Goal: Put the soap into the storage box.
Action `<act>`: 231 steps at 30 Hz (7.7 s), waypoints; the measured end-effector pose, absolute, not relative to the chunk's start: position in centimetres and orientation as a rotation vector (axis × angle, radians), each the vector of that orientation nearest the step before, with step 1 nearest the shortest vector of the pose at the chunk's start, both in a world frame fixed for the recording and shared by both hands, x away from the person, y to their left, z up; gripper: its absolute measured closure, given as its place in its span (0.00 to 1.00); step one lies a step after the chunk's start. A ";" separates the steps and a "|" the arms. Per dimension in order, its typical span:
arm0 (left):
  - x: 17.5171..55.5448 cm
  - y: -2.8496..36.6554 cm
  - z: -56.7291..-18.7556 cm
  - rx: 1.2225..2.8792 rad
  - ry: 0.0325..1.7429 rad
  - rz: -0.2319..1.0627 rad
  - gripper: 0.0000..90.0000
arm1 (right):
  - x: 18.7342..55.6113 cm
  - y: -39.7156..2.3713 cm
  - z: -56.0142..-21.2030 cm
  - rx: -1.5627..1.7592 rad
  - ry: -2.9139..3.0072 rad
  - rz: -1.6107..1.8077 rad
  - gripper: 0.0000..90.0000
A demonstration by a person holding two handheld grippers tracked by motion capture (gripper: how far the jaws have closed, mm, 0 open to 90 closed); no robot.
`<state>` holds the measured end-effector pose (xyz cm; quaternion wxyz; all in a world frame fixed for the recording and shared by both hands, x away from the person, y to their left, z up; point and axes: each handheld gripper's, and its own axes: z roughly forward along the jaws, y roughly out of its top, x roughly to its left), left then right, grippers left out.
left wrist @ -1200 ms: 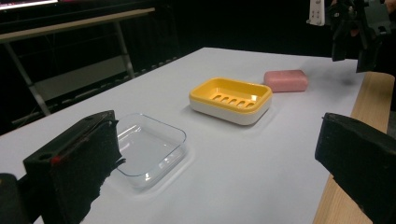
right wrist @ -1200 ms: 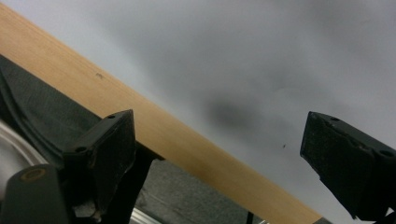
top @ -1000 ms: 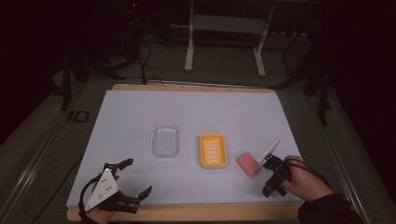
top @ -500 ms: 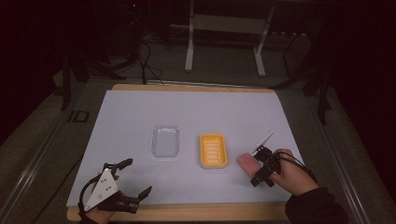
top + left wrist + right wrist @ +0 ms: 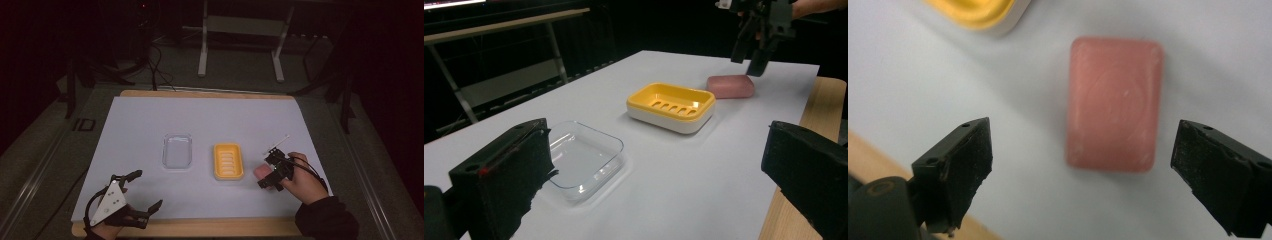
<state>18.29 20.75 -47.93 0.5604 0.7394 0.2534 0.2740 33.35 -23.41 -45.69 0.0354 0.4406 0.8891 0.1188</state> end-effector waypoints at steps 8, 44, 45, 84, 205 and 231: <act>18.3 20.8 -47.9 1.745 0.597 0.645 0.01 | 34.2 -23.6 -47.1 1.397 2.672 0.380 0.11; 18.4 20.7 -48.0 1.757 0.591 0.641 0.01 | 35.8 -22.8 -50.0 1.465 2.668 0.209 0.41; 18.3 20.7 -48.0 1.757 0.591 0.641 0.01 | 35.8 -22.9 -49.9 1.493 2.655 0.217 0.42; 18.4 20.7 -48.0 1.752 0.599 0.645 0.01 | 35.9 -18.5 -41.2 1.855 2.438 0.332 0.42; 18.1 20.5 -48.0 1.767 0.584 0.653 0.01 | 30.8 -28.2 -46.6 1.348 2.450 0.754 0.15; 18.1 20.5 -48.0 1.770 0.581 0.644 0.01 | 29.3 -31.8 -49.0 1.392 2.306 0.801 0.15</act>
